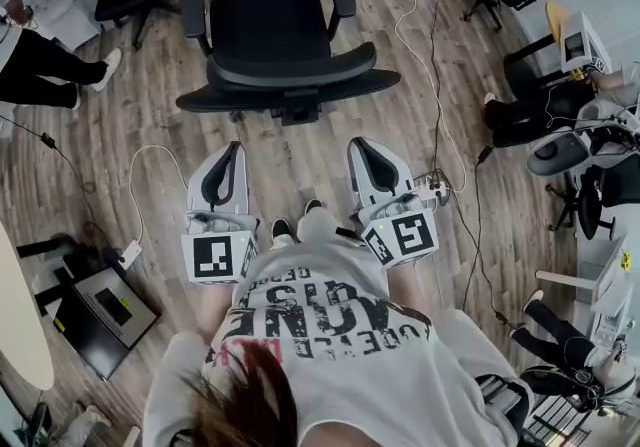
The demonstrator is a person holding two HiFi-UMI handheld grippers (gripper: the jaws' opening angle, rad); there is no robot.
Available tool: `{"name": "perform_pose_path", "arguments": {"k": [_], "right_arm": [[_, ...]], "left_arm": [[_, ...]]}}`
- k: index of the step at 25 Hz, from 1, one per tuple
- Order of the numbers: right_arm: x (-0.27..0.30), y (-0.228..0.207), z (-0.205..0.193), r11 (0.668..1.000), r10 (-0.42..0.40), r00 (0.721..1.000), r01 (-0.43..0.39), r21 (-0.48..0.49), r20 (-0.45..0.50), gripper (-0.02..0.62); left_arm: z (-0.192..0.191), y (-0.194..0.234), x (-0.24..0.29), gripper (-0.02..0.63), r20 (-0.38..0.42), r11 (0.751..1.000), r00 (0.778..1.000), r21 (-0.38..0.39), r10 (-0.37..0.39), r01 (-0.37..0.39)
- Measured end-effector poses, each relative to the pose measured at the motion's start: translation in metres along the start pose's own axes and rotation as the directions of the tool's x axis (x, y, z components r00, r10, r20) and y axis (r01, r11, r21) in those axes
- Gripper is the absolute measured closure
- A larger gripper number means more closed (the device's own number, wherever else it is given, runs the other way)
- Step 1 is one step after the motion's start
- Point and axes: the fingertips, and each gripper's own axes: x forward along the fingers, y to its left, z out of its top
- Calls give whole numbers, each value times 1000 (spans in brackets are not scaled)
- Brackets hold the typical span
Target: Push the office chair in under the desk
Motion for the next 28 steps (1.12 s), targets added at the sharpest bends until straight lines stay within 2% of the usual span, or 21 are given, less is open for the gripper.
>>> {"name": "perform_pose_path", "arguments": {"k": [4, 15, 23, 28], "right_arm": [[10, -16, -7, 1000, -2, 1000, 3, 22, -21, 574], [61, -73, -26, 997, 61, 996, -58, 41, -65, 574], [81, -99, -42, 990, 139, 985, -137, 28, -106, 574], [87, -111, -52, 986, 167, 978, -166, 20, -124, 574]], "left_arm": [[-2, -1, 13, 593, -12, 1000, 1000, 1, 8, -8], [-21, 16, 55, 593, -67, 994, 995, 82, 71, -65], [-41, 15, 78, 594, -117, 988, 982, 72, 146, -138], [-46, 13, 87, 592, -114, 982, 975, 52, 189, -184]]}}
